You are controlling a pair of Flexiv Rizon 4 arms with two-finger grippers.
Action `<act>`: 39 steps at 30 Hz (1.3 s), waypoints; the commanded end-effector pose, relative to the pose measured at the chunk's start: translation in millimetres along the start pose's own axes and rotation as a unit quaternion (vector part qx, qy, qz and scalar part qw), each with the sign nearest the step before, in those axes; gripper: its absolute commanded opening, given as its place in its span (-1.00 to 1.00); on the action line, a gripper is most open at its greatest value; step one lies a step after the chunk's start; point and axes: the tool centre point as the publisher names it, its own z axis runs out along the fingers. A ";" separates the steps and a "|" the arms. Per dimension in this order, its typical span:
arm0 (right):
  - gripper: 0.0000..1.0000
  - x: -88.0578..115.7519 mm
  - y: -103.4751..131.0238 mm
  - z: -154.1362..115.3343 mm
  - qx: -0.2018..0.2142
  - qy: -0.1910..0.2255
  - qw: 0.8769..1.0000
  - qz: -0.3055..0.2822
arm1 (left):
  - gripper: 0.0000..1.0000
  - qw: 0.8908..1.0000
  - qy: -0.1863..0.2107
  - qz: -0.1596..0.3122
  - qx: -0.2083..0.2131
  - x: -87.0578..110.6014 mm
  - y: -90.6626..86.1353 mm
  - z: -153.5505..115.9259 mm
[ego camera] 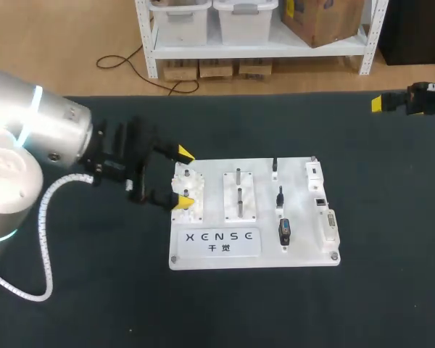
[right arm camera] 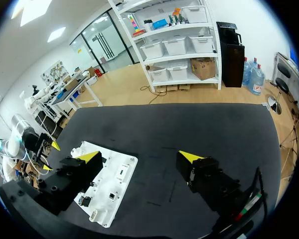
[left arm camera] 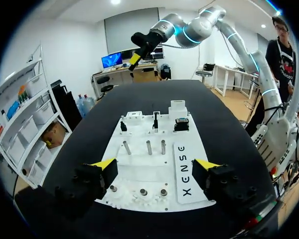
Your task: Insert the Ethernet cable into its matching sockets.
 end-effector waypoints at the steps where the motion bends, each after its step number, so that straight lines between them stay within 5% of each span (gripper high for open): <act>1: 1.00 0.0 -0.4 -0.5 -0.001 0.000 1.000 0.000 | 1.00 1.000 0.026 -0.003 0.002 -0.8 1.3 7.0; 15: 1.00 0.0 -0.4 -0.5 -0.001 0.000 1.000 0.000 | 1.00 1.000 0.026 -0.003 0.002 -0.8 1.3 7.0; 21: 1.00 0.6 48.4 3.6 0.051 0.064 0.996 -0.024 | 1.00 1.000 0.026 -0.003 0.002 -0.8 1.3 7.0; 29: 1.00 27.8 110.9 16.4 0.132 0.134 0.982 -0.026 | 1.00 1.000 0.026 -0.003 0.002 -0.8 1.3 7.0; 39: 1.00 73.3 143.0 50.7 0.186 0.199 0.962 0.011 | 1.00 1.000 0.026 -0.003 0.002 -0.8 1.3 7.0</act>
